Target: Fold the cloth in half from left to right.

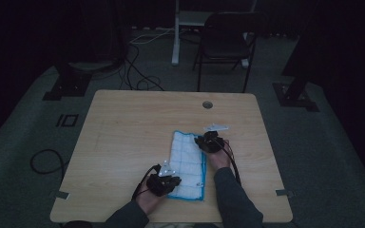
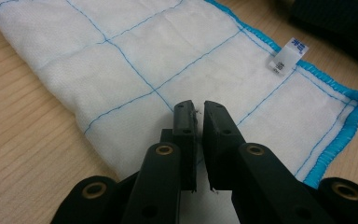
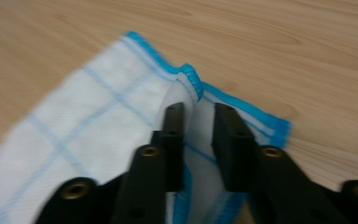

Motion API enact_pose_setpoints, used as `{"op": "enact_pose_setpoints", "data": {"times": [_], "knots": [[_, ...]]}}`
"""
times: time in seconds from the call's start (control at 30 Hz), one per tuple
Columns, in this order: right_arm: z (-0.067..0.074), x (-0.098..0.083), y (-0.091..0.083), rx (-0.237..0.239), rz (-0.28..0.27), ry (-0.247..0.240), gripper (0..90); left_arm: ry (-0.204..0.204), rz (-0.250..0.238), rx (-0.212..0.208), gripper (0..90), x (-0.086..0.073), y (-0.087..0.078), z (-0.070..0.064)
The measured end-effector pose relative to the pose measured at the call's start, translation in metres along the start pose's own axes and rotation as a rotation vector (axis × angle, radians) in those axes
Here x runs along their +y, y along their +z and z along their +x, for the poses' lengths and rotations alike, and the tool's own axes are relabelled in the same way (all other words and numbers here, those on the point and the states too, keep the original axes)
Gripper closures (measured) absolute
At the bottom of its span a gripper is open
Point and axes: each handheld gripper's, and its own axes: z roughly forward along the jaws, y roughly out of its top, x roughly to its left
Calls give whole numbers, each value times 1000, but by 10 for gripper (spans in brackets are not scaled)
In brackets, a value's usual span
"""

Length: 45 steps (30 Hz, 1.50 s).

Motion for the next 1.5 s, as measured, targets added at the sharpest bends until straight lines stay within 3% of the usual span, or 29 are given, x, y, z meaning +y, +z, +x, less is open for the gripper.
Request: {"op": "enact_pose_setpoints", "data": {"times": [0.13, 0.33, 0.43, 0.63, 0.73, 0.8, 1.1, 1.5], "knots": [[13, 1, -2, 43, 0, -44, 640, -4, -3, 2, 843, 0, 0, 0], [29, -4, 5, 69, 48, -99, 550, -6, -6, -2, 843, -1, 0, 0], [33, -5, 8, 51, 57, -122, 554, -8, -10, -3, 843, -1, 0, 0], [28, 0, 4, 38, 19, -81, 688, -12, -16, -5, 843, -2, 0, 1], [24, 3, -1, 19, 0, -73, 838, -15, -18, -6, 843, -2, 0, 1], [21, 4, -5, 1, -13, -68, 869, -17, -18, -5, 842, -2, 0, 1], [3, 7, -14, -39, -42, -18, 878, -10, -9, 9, 841, -1, 0, -2], [-13, -1, -3, -129, 20, 22, 802, -13, -15, 6, 827, -2, 0, -3]]}}
